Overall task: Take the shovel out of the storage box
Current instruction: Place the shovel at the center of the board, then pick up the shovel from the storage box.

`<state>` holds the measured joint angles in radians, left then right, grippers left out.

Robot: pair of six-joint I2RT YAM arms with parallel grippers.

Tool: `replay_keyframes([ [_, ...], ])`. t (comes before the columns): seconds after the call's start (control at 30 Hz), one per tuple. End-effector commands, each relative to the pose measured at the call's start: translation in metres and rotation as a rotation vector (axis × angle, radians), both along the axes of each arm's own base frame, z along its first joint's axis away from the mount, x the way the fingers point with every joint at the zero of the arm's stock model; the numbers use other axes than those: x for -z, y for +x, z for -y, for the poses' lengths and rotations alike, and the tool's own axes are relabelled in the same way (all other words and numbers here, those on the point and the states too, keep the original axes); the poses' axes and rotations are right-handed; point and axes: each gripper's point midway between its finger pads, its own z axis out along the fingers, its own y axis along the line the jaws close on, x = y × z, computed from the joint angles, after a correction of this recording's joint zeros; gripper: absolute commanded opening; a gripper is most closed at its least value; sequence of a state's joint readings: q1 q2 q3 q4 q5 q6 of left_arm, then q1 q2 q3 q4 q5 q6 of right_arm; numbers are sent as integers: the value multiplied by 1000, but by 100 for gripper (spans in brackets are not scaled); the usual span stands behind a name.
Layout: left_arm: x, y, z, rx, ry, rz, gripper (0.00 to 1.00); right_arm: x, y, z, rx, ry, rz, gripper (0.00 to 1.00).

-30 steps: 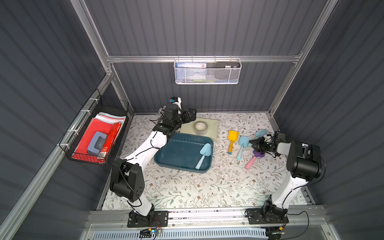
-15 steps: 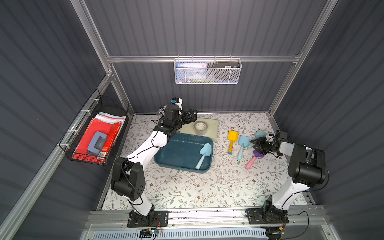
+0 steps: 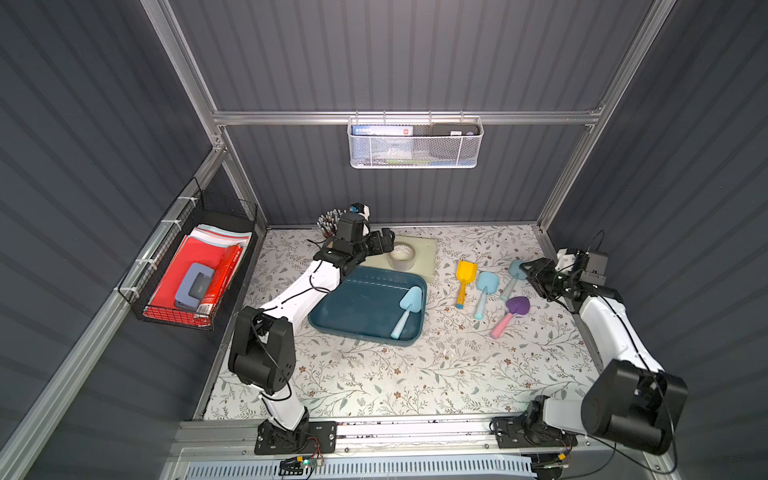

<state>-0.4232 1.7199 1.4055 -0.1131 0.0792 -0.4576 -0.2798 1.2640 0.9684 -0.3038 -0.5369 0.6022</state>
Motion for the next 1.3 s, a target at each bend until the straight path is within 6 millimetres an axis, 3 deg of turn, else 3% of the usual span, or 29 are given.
replay_keyframes([
  [0.0,31,-41,8,83,152,-68,89,5,-11,3,38,-21,-26,55],
  [0.03,33,-54,14,132,141,-79,87,-3,-15,3,41,-30,-1,56],
  [0.17,43,-100,21,270,93,-111,82,-1,-17,0,31,-23,-3,56],
  [0.37,91,-123,9,245,171,-244,76,13,-13,-5,-7,14,-49,55],
  [0.43,103,-130,13,267,191,-274,73,13,-13,-5,-4,12,-49,55],
  [0.53,122,-138,24,306,244,-316,58,15,-16,-4,2,2,-49,55],
  [0.6,135,-145,32,336,291,-342,58,18,-17,-3,9,-2,-56,55],
  [0.97,190,-141,30,312,443,-416,59,30,-22,-6,-2,7,-75,55],
  [1.27,193,-130,49,336,402,-395,59,36,-23,-7,-9,11,-88,55],
])
